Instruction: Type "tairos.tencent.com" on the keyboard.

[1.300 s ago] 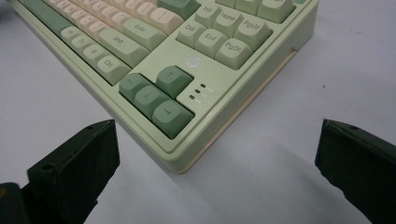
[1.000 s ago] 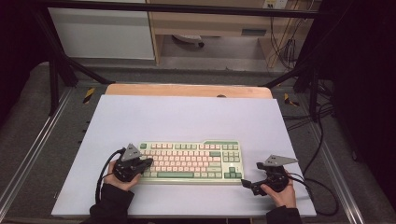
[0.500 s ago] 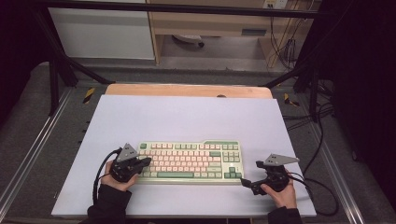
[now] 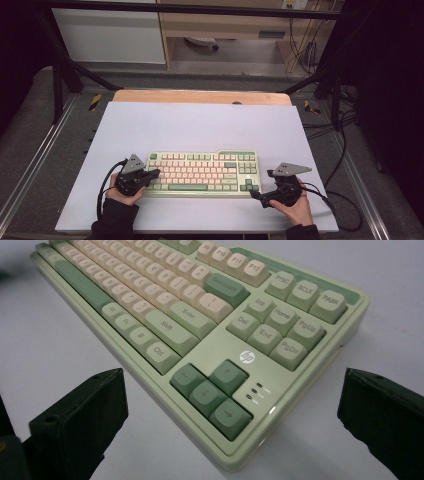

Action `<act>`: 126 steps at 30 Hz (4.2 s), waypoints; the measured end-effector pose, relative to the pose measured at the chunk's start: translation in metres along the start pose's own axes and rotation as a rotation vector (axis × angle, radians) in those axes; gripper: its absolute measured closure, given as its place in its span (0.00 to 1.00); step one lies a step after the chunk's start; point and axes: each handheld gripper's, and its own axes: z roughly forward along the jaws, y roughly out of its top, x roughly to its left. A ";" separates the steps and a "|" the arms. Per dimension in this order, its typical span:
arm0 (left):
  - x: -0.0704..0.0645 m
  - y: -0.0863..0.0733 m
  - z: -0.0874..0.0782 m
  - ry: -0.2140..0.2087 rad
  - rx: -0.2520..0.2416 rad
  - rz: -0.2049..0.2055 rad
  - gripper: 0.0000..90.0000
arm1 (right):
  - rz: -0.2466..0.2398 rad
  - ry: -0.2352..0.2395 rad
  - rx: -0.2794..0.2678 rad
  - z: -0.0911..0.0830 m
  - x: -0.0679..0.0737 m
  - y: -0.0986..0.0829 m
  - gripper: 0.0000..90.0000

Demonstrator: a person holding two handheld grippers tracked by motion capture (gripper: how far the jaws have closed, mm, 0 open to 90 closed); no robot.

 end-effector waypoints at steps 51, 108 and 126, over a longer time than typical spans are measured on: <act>0.001 0.000 0.000 -0.007 -0.010 -0.007 1.00 | -0.045 0.087 0.020 0.083 0.062 0.071 0.91; 0.001 0.000 -0.001 -0.009 -0.015 -0.004 1.00 | -0.061 0.048 0.054 0.129 0.074 0.085 1.00; -0.001 0.003 -0.002 -0.007 -0.021 0.001 1.00 | -0.061 0.059 0.065 0.097 0.066 0.081 1.00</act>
